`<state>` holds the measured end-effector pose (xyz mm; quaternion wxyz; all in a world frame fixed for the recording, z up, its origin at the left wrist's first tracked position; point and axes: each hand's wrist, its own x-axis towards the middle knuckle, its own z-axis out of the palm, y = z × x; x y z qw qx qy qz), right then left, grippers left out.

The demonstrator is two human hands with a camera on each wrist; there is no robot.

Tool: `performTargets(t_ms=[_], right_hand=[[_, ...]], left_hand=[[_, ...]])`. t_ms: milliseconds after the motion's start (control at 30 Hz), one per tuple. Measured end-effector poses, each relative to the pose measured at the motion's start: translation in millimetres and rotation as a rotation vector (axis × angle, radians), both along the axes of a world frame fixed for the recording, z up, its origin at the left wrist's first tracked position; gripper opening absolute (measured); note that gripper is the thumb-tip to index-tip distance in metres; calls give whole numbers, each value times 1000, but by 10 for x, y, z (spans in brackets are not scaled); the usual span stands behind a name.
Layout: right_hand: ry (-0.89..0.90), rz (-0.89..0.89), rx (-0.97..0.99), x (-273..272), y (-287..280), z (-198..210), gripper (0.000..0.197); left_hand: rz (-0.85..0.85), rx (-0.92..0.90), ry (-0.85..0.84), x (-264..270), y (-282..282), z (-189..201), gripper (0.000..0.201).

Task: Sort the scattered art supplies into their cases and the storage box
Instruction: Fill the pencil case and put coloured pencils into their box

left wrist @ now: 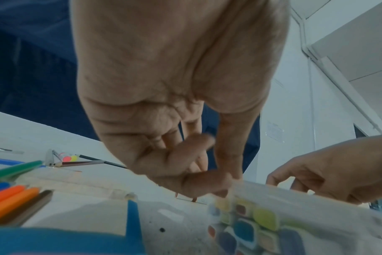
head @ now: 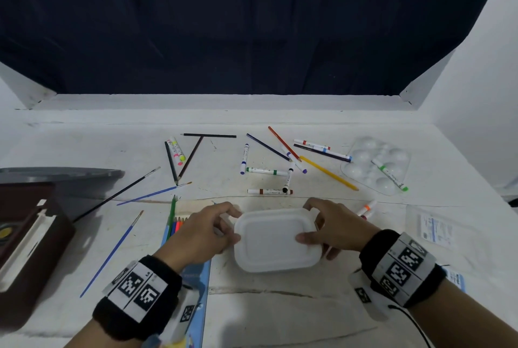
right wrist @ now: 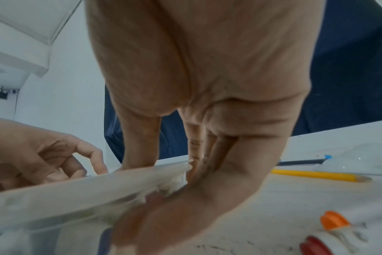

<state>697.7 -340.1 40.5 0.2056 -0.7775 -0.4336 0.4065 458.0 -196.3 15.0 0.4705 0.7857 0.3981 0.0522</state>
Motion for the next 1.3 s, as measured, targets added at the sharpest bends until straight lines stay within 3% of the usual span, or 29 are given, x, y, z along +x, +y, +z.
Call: performTargets(t_ms=[100,267,467,833,967,1100,1300], right_hand=[[59,-25,2,-1,11,-31,48],[95,-101,66,-33,-53,-108,46],[67,-111,95,-34,-71,-131,43],[-72,-6,97,-52,-79,-155,42],[-356,51,85,-38,-101,-120,72],[-409,166,186,-149,-44,2,100],[-545,546,36,-401,183,-30,124]], left_hand=[[-60,47,22,11,-4,-23,32],[-67,-57,-35,-45,-48,-20,32],[-127,-82,6,-138,-131,-24,68],[-92,-98,-32,-108,-133,-54,64],[-117,-26,-33,-139,-131,-42,65],[-88,22,-51,-165,-206,-40,62],[75,59,-187,-461,-152,56,30]])
